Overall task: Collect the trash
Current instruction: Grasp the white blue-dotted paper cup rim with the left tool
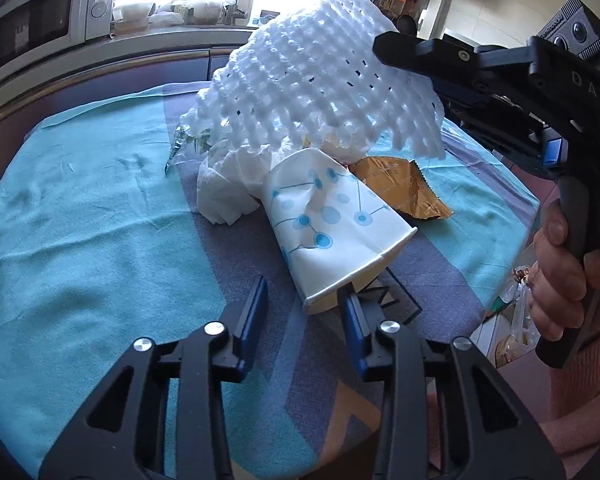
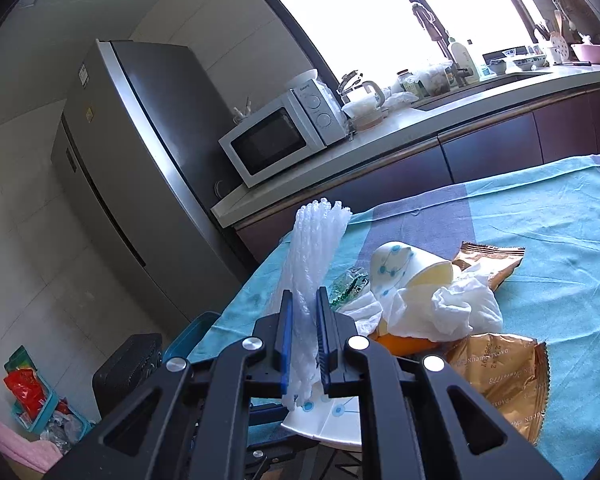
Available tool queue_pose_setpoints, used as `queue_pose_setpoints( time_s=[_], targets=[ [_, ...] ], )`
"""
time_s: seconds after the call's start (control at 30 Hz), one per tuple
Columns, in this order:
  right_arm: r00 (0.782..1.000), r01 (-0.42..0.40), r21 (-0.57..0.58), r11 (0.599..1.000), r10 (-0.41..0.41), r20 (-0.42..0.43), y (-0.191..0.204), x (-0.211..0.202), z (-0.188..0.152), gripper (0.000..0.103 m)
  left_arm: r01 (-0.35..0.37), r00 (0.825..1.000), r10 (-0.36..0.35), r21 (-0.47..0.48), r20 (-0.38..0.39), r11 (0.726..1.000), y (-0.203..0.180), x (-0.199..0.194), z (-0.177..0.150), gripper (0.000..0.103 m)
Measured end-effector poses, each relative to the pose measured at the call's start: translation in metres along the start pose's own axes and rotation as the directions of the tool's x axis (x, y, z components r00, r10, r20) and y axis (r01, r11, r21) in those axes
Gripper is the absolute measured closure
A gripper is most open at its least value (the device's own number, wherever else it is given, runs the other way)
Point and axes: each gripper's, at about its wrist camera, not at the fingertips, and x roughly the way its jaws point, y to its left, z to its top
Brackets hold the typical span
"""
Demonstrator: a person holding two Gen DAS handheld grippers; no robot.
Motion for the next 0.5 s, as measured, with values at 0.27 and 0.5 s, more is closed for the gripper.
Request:
queue_pose_setpoints(
  time_s=[0.27, 0.5],
  targets=[
    [1.000, -0.002, 0.022, 1.000, 0.002, 0.003, -0.005, -0.001, -0.002, 0.093, 0.002, 1.000, -0.001, -0.032, 0.032, 0.999, 0.015, -0.010, 0.000, 0.096],
    [1.000, -0.015, 0.019, 1.000, 0.015, 0.011, -0.002, -0.002, 0.001, 0.093, 0.011, 0.997, -0.008, -0.044, 0.073, 0.999, 0.023, -0.038, -0.013, 0.098]
  ],
)
